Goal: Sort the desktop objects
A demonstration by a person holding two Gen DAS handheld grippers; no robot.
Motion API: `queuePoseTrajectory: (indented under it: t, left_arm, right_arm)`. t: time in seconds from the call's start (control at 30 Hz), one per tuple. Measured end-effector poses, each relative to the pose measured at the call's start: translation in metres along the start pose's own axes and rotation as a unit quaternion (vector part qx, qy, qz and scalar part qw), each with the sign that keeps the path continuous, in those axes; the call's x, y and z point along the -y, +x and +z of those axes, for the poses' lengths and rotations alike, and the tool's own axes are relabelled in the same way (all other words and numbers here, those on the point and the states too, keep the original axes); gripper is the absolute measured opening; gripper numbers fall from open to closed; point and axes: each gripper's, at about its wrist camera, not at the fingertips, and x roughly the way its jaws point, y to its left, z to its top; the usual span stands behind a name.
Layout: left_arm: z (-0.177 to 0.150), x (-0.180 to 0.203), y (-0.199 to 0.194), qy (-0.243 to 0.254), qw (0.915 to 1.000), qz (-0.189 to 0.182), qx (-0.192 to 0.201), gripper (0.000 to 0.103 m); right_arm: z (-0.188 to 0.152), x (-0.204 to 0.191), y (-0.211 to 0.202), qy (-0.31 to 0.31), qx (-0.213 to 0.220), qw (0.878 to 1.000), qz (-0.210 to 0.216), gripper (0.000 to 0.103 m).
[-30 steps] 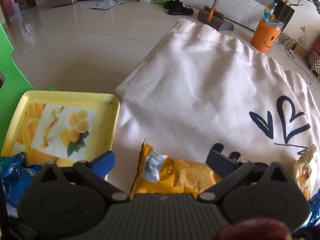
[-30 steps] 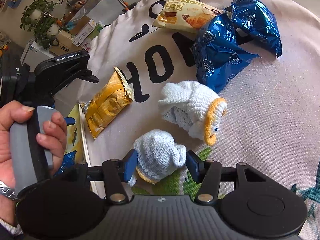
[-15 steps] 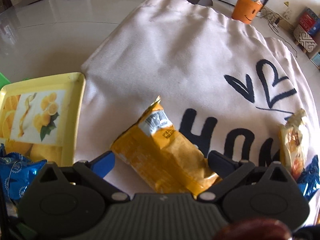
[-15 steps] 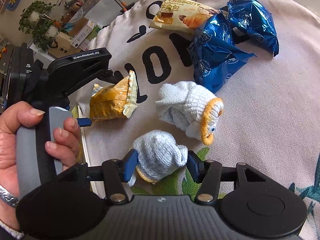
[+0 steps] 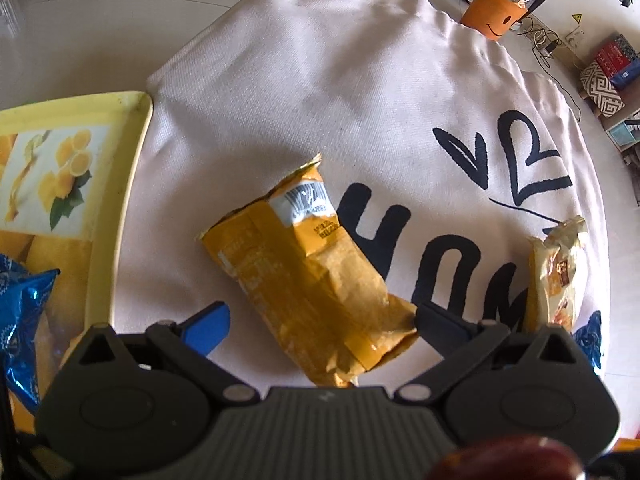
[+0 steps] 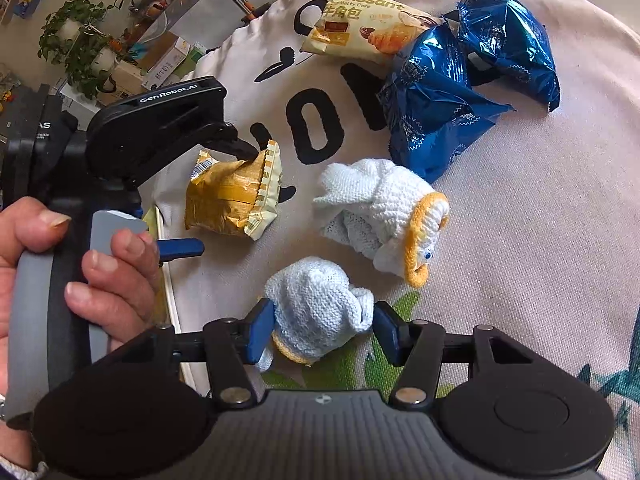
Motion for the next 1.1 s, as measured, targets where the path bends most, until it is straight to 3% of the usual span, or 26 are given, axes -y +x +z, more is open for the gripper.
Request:
queuePoseTrajectory:
  t: [0.2, 0.37, 0.47, 0.5, 0.6, 0.87, 1.1]
  left_arm:
    - [0.001, -0.009, 0.010, -0.038, 0.9990, -0.020, -0.013, 0.102]
    - [0.002, -0.003, 0.001, 0.017, 0.9992, 0.031, -0.019, 0.102]
    - [0.005, -0.001, -0.012, 0.042, 0.9975, 0.057, 0.005, 0.102]
    - [0.006, -0.003, -0.015, 0.035, 0.9982, 0.044, 0.017, 0.102]
    - [0.008, -0.005, -0.011, 0.010, 0.9999, 0.003, 0.005, 0.102]
    - [0.005, -0.001, 0.009, 0.002, 0.9997, 0.026, 0.004, 0.102]
    - [0.003, 0.003, 0.007, 0.007, 0.9992, 0.034, 0.018, 0.073]
  right_arm:
    - [-0.001, 0.000, 0.001, 0.000, -0.004, 1.000, 0.001, 0.057]
    - [-0.002, 0.000, 0.001, -0.002, -0.005, 1.000, 0.000, 0.058]
    - [-0.003, -0.001, 0.001, -0.003, -0.006, 1.000, 0.000, 0.058]
    - [-0.004, -0.001, 0.001, -0.005, -0.006, 1.000, -0.001, 0.058]
    - [-0.004, -0.002, 0.001, -0.009, -0.005, 1.000, -0.001, 0.059]
    - [-0.003, -0.002, 0.002, -0.007, -0.005, 1.000, -0.001, 0.059]
    - [-0.003, -0.003, 0.002, -0.013, -0.004, 1.000, -0.002, 0.059]
